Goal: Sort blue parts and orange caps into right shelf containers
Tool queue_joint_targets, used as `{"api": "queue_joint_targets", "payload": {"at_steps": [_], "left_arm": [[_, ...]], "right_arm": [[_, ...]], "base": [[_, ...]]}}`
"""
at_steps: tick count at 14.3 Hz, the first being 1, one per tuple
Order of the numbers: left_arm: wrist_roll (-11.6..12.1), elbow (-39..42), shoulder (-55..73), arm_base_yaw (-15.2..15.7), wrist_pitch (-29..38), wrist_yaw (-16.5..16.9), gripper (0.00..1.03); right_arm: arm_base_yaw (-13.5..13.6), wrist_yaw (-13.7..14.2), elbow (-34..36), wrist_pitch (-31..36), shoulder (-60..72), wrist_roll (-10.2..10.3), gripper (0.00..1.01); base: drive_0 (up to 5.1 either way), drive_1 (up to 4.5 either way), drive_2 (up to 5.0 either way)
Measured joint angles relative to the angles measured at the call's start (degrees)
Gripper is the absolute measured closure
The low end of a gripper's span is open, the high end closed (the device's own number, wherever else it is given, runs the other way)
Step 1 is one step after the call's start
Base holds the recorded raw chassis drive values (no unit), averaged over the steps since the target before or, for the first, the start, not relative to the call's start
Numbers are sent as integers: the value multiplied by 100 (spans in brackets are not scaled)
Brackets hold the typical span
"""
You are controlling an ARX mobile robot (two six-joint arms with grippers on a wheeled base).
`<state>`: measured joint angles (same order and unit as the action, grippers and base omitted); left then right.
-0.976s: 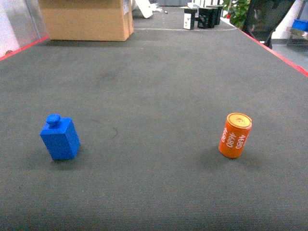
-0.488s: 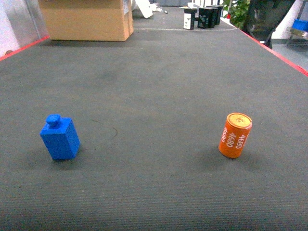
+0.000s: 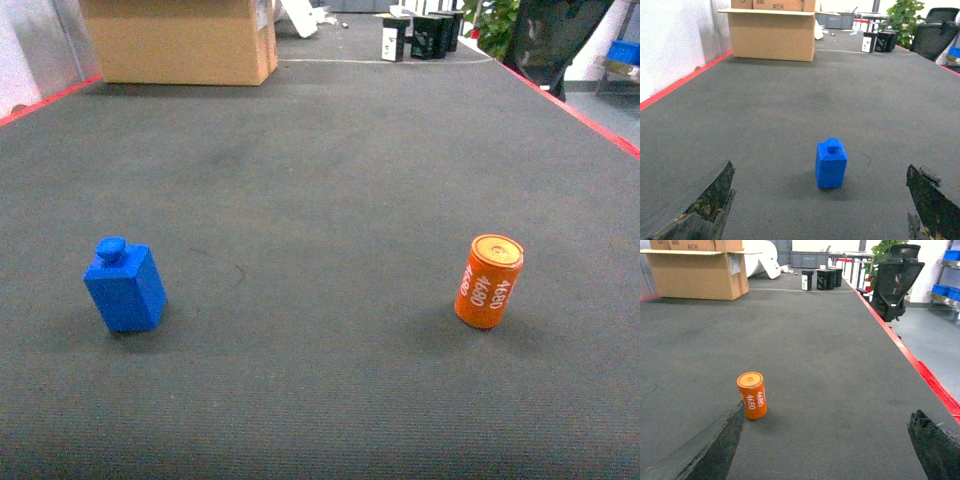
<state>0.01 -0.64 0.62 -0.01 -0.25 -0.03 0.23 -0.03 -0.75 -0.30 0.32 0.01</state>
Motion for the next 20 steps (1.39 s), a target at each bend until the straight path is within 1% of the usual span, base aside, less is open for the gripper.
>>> {"api": "queue_joint_targets", "payload": {"at_steps": [9, 10, 11, 12, 13, 14, 15, 16, 17, 18, 19, 20], "left_arm": [[0, 0, 0, 0, 2, 0, 5], [2, -2, 0, 0, 2, 0, 5], [-155, -127, 179, -131, -396, -254, 5], [-328, -229, 1088, -498, 219, -542, 5], [-420, -350, 1974, -684, 975, -579, 5], [-472, -531, 3204, -719, 2087, -479, 5], [-461, -809, 4468, -754, 3165, -492, 5], [-452, -1113, 5497, -793, 3928, -487, 5], [-455, -1456, 6592, -826, 4546, -459, 5], [-505, -1729, 7482, -828, 4863, -439, 5], [-584, -1993, 8196, -796, 4986, -446, 5], [-605, -2170, 8609, -752, 5049, -452, 5]], "right_arm": [[0, 2, 0, 0, 0, 0, 3], [111, 332, -109, -431, 120, -35, 3], [675, 1263, -417, -317, 1322, -70, 3], [831, 1370, -516, 234, 1932, -68, 3], [876, 1316, -625, 861, 2540, -66, 3], [850, 1226, -890, 1781, 3569, 2, 3], [789, 1073, -1200, 2662, 4605, 129, 3], [804, 1003, -1480, 3287, 5477, 236, 3], [872, 990, -1792, 3814, 6391, 332, 3], [997, 957, -2153, 4159, 7232, 350, 3], [1078, 962, -2404, 4253, 7733, 352, 3], [1147, 962, -2616, 4288, 8135, 356, 3]], "base": [[0, 0, 0], [0, 0, 0], [0, 0, 0], [0, 0, 0], [0, 0, 0], [0, 0, 0], [0, 0, 0], [0, 0, 0], [0, 0, 0], [0, 0, 0], [0, 0, 0], [0, 0, 0]]}}
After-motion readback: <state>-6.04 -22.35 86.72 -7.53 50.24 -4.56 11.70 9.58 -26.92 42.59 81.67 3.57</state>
